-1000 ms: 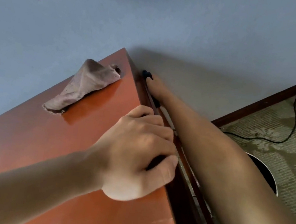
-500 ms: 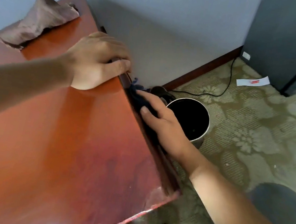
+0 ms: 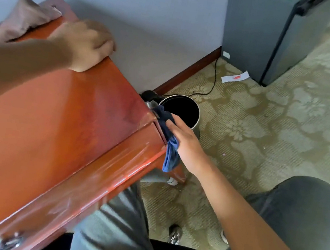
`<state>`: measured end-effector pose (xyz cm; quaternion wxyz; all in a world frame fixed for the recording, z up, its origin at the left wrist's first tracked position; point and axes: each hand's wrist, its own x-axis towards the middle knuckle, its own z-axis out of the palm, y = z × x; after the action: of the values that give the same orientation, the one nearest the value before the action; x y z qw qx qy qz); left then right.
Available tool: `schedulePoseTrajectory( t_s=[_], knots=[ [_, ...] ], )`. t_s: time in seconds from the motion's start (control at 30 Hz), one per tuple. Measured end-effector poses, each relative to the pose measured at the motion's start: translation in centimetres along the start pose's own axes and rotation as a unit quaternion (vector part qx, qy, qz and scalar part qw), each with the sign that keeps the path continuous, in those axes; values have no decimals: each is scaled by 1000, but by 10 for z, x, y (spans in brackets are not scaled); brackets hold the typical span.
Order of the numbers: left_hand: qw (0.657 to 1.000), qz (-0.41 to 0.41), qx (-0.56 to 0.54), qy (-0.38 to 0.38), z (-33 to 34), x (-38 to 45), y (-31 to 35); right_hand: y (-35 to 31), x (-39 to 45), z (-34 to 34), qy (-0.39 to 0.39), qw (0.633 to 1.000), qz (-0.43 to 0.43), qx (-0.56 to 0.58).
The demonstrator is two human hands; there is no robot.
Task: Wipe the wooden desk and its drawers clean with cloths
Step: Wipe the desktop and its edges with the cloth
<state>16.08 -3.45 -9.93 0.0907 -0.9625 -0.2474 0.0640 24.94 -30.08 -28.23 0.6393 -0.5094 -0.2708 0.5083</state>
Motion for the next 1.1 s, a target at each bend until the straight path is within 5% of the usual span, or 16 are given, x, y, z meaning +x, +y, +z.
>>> schedulePoseTrajectory(
  t_s=[0.13,0.2,0.3,0.4,0.53,0.6,0.7,0.87,1.1],
  knots=[
    [989,114,-81,52,-14,-38,72,4,-18,-14,65,996,-2,-68],
    [973,212,-88,1,-25,-61,119,26,-28,-35,96,989,8,-115],
    [956,255,-52,-136,-22,-70,156,76,-40,-73,231,967,65,-82],
    [956,272,16,-106,-11,-64,165,112,-47,-86,334,932,132,-39],
    [962,255,37,-91,-7,-64,161,118,-34,-38,300,944,138,19],
    [967,241,21,-77,-6,-64,162,106,-41,-4,252,966,50,18],
    [972,224,8,-75,-3,-66,162,94,-51,26,291,956,-11,-15],
    [973,219,15,-69,-4,-66,165,100,-71,52,312,926,-70,-201],
    [975,207,-1,-77,6,-61,162,183,-24,27,339,885,217,-233]
  ],
)
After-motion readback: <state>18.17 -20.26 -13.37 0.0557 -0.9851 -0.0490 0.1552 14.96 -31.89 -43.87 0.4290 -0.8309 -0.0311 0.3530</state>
